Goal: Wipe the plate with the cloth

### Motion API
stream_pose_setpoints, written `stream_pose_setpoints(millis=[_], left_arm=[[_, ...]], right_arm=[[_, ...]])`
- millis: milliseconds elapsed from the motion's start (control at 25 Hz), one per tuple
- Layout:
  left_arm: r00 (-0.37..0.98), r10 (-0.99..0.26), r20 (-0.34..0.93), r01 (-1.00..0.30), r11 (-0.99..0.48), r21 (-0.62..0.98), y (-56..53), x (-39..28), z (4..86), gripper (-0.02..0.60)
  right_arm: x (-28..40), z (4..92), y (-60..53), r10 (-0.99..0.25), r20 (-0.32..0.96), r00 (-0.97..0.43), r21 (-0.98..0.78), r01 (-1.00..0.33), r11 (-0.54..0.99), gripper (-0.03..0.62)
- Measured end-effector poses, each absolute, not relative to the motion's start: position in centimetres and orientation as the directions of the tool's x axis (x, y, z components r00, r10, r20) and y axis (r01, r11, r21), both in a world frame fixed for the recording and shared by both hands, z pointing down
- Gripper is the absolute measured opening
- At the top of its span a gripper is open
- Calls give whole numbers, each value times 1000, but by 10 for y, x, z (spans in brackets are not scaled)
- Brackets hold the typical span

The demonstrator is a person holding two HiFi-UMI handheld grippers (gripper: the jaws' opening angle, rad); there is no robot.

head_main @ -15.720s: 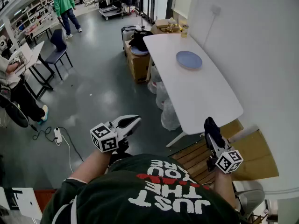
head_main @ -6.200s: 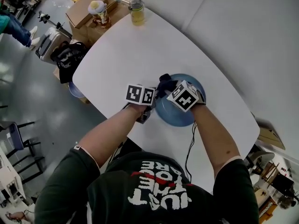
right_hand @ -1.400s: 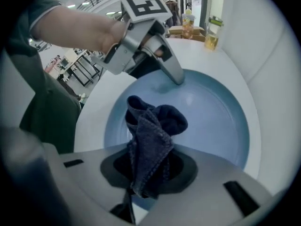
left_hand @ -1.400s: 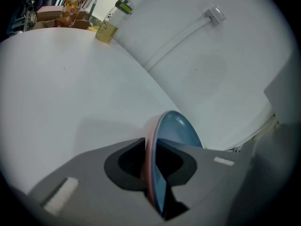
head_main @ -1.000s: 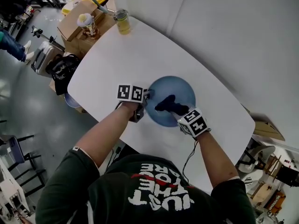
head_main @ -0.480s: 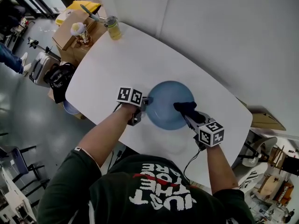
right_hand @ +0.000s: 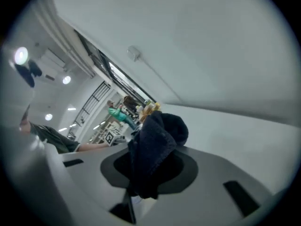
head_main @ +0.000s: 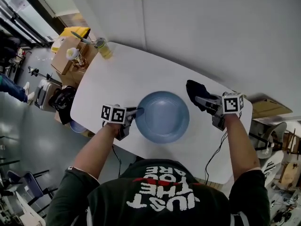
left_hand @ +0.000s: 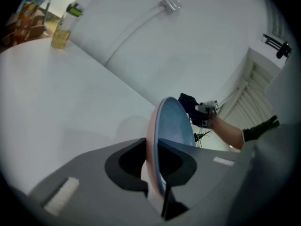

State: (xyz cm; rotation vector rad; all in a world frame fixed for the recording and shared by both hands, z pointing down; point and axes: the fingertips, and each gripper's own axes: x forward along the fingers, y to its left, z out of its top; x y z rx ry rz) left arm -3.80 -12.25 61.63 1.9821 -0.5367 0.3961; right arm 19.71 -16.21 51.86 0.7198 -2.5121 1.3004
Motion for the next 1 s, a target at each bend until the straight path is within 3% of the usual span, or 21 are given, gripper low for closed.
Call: stream_pose_setpoints(millis=[200,400,520,720,1000], left_arm=[[877,-124,464,-460,-497,736,-113,-14,587,46],[885,-101,454,-441,-493,750,-104,-20,584,46],[900,-94,426,-417,-475,775,-99,-21,576,46],[901,-127,414,-427,-422,800,-105,-34,580,46],[891,-260,371,-439,-292,850,-128,-57,577,46]], right_arm=[[130,523,-172,1,320,-947,-840,-284,462,83],[106,506,-158,211,249,-945,-872,-124,473,83],[107,503,-139,312,271,-910,-851,-75,520,83],[116,508,-117,412,394,-821,-781,-63,622,83],[133,499,-99,396,398,-827,-752,-48,657,83]])
